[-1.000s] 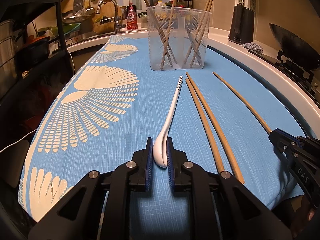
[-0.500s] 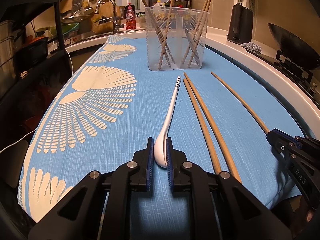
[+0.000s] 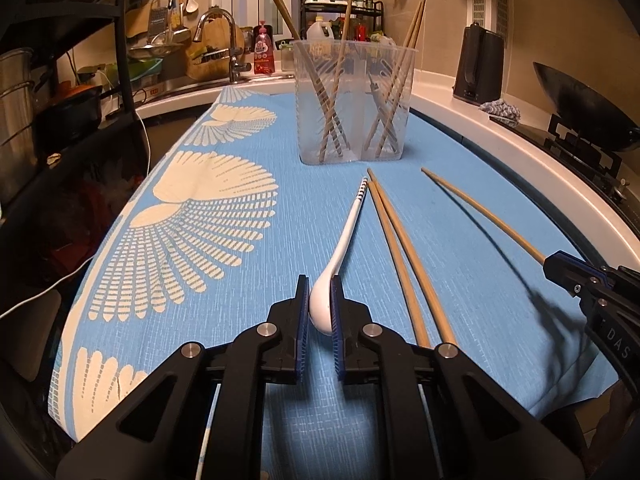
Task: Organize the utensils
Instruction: 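Grasp the white spoon with the left gripper while the right gripper grasps a chopstick, then lift the spoon and chopstick and carry both over the container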
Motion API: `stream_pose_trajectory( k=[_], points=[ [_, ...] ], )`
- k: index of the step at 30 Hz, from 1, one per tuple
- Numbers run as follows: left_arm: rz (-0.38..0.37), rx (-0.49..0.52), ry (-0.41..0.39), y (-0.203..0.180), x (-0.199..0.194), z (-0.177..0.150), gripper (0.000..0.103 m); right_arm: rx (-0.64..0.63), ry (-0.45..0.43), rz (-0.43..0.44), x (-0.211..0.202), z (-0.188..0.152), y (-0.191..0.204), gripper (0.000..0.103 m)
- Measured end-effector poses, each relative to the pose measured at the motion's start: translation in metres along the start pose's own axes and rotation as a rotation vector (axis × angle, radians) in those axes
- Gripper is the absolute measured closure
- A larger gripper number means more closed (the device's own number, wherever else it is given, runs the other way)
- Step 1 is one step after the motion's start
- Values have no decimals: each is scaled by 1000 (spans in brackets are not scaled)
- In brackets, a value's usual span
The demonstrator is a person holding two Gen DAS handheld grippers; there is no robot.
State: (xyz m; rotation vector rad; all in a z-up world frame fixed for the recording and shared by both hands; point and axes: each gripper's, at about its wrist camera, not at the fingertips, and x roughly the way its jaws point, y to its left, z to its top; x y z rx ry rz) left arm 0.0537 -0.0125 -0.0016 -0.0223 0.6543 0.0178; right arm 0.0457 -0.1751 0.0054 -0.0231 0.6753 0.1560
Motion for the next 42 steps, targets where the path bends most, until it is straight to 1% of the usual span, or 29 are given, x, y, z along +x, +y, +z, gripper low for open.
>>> stream_pose_trajectory(
  k=[6, 18, 29, 32, 34, 37, 42],
  points=[
    [-17, -16, -53, 4, -15, 9, 92, -17, -48, -12, -24, 14, 3, 97],
    [-36, -27, -184, 7, -49, 30, 92, -50, -154, -26, -73, 48, 9, 97],
    [-66, -80, -262, 12, -78, 55, 91, -61, -203, -27, -97, 72, 18, 97],
    [-71, -80, -275, 9, -84, 63, 91, -58, -209, -22, -101, 80, 19, 97],
    [-69, -76, -276, 7, -86, 68, 91, -56, -208, -15, -103, 86, 18, 97],
    [-89, -84, -249, 7, -84, 79, 91, -56, -207, -10, -104, 98, 16, 97],
    [-126, -48, -160, 9, -74, 108, 91, -46, -197, 11, -100, 124, 9, 97]
  ],
)
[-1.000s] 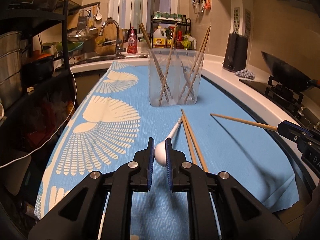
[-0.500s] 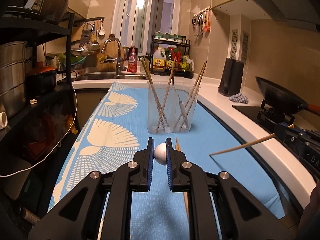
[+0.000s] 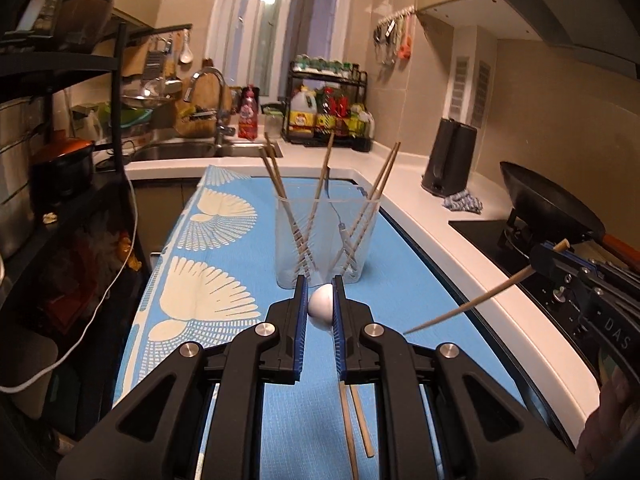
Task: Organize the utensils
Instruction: 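Lift the spoon and chopstick and carry both over the container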
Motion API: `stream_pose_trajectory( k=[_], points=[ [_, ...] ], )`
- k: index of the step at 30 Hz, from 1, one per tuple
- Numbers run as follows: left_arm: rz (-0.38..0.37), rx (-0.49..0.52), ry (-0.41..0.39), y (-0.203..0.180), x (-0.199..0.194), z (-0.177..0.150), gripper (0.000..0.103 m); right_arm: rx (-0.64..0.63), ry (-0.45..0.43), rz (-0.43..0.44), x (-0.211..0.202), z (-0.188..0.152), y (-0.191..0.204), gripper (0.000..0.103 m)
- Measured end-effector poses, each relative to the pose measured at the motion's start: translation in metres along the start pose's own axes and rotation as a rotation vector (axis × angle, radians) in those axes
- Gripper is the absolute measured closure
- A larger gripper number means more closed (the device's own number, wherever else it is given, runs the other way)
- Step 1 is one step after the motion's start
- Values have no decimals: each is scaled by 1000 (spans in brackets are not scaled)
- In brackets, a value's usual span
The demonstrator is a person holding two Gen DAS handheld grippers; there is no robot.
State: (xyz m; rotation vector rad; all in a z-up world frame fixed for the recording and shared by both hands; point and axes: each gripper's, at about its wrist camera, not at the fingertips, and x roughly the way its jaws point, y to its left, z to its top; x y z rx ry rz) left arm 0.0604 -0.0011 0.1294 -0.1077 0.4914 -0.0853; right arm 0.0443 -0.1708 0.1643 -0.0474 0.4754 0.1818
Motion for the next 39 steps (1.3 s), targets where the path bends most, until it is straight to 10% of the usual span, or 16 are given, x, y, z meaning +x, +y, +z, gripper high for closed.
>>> stream_pose_trajectory(
  k=[12, 23, 39],
  points=[
    [-33, 90, 97, 12, 2, 84, 91, 5, 53, 115, 23, 76, -8, 97],
    [-25, 73, -22, 24, 10, 189, 91, 5, -79, 189, 31, 182, -2, 97],
    [50, 89, 134, 27, 165, 142, 91, 10, 46, 136, 171, 141, 8, 97]
  ],
)
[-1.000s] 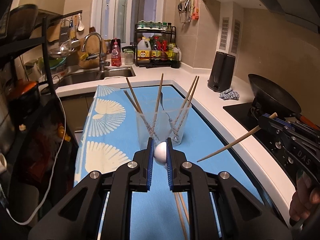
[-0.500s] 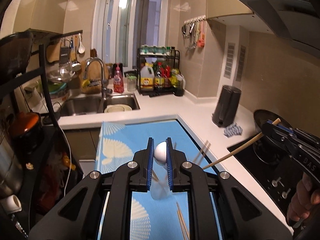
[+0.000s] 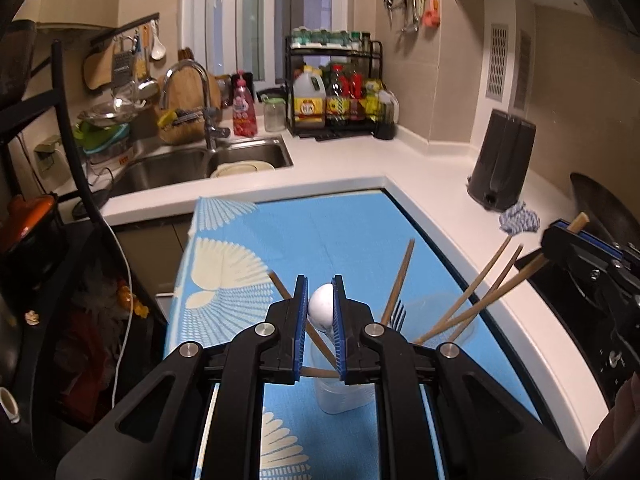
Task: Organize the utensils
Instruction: 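Lower the spoon and chopstick into the clear container and open both grippers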
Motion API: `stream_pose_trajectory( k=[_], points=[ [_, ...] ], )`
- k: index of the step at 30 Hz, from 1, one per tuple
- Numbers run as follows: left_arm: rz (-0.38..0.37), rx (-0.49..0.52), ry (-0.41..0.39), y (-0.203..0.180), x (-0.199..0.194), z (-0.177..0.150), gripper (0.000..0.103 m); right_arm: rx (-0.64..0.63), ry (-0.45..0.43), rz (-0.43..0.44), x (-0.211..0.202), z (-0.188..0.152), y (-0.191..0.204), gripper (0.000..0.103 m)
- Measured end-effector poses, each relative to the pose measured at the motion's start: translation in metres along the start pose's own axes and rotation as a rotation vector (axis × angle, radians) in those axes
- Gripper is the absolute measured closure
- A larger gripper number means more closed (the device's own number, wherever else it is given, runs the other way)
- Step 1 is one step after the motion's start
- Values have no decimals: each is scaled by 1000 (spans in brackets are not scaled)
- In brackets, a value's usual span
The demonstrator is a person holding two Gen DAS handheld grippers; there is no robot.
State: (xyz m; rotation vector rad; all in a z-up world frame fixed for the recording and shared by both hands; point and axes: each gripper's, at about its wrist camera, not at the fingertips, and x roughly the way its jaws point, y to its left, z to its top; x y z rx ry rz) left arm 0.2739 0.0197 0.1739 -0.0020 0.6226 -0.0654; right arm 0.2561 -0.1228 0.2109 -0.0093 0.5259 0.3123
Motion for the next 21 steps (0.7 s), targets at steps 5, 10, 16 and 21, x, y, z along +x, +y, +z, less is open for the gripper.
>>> stream_pose_trajectory(
  k=[5, 10, 16, 21],
  points=[
    [-23, 26, 5, -6, 4, -13, 71, 6, 53, -1, 14, -18, -2, 91],
    [-26, 9, -87, -2, -28, -8, 55, 3, 25, -30, -4, -22, -1, 73],
    [-8, -13, -174, -2, -72, -11, 49, -15, -41, -61, -41, -22, 5, 71],
    [5, -40, -211, -1, -103, -33, 47, -14, -120, -82, -86, -33, 9, 71]
  ],
)
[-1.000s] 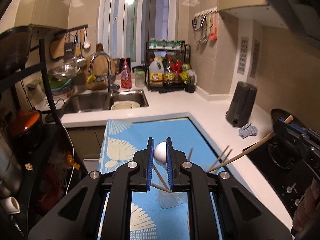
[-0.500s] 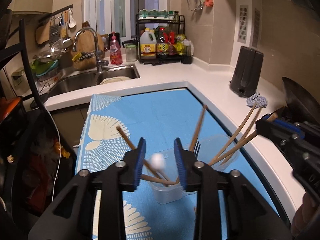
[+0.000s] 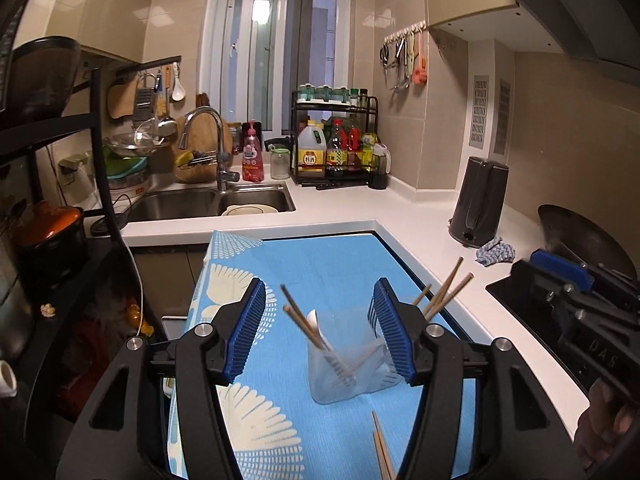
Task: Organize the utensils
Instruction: 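Lower the spoon and chopstick into the clear container and open both grippers, then move both open grippers back toward the last two chopsticks on the mat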
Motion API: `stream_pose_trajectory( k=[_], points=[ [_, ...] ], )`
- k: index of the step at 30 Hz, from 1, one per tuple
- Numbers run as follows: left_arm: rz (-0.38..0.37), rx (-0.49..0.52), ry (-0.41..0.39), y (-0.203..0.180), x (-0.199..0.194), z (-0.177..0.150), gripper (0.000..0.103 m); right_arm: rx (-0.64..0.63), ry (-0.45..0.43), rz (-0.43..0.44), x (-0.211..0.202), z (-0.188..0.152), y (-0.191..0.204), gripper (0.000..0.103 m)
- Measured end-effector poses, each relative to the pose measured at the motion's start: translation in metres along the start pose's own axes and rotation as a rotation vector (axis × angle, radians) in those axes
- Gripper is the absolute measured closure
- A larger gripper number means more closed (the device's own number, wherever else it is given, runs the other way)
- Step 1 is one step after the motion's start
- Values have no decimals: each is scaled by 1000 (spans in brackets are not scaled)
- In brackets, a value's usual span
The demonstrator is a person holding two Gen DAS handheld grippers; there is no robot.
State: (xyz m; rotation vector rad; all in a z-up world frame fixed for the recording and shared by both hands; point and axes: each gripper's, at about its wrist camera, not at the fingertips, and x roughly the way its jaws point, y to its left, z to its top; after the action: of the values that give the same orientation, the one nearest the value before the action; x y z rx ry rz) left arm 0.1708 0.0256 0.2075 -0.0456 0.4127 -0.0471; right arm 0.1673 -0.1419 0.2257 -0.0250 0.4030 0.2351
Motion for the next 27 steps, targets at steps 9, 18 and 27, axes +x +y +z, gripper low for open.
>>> stream_pose_trajectory(
  k=[9, 18, 27],
  points=[
    [3, -22, 63, -5, -29, -80, 41, 42, -30, -28, -50, -64, -2, 70],
    [49, -94, 165, 8, -26, -183, 49, 60, 188, -10, -26, -190, 8, 86],
    [51, -56, 204, -8, -31, -233, 68, 114, 262, 68, -10, -246, 37, 91]
  ],
)
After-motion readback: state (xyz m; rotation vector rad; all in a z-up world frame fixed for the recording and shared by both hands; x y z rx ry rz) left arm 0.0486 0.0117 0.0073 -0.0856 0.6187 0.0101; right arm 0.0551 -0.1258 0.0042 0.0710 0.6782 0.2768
